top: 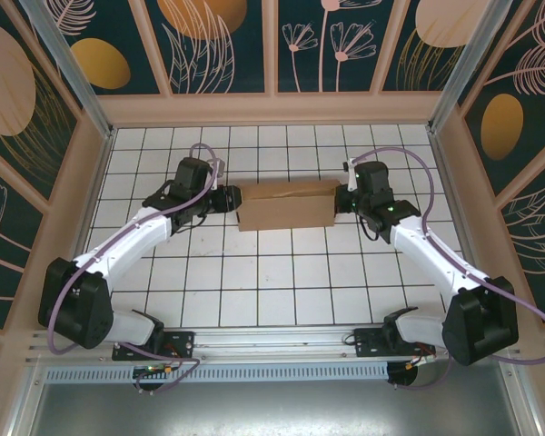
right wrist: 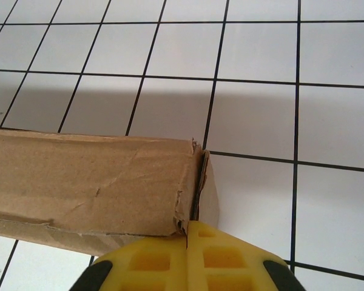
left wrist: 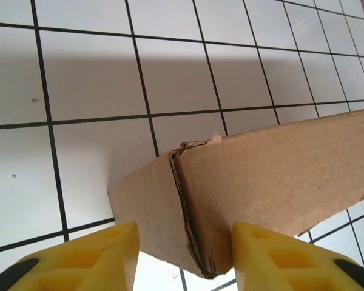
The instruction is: Fold the paper box
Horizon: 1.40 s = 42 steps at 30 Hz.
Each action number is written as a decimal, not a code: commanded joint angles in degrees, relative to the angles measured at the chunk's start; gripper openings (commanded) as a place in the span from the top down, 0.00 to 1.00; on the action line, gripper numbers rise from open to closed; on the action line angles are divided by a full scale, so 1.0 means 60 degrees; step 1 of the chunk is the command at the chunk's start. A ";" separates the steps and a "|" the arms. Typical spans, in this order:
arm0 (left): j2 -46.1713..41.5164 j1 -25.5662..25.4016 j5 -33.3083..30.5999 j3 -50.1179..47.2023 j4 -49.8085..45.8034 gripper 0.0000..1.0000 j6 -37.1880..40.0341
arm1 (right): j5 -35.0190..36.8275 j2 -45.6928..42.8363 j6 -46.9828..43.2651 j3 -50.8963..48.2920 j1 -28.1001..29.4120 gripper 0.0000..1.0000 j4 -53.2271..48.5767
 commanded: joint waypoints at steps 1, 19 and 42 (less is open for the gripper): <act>-0.0091 -0.0016 -0.0082 -0.0448 0.0029 0.57 -0.0169 | -0.0322 0.0080 0.0041 0.0294 0.0132 0.83 -0.0915; 0.0113 -0.0016 -0.0324 -0.0484 -0.0090 0.59 0.0050 | -0.1558 -0.0240 0.0389 0.0708 -0.0734 0.55 -0.0712; -0.1767 -0.0067 -0.0033 -0.2322 0.0139 0.62 -0.0775 | -0.2086 -0.1960 0.2340 -0.2558 -0.0217 0.72 0.0943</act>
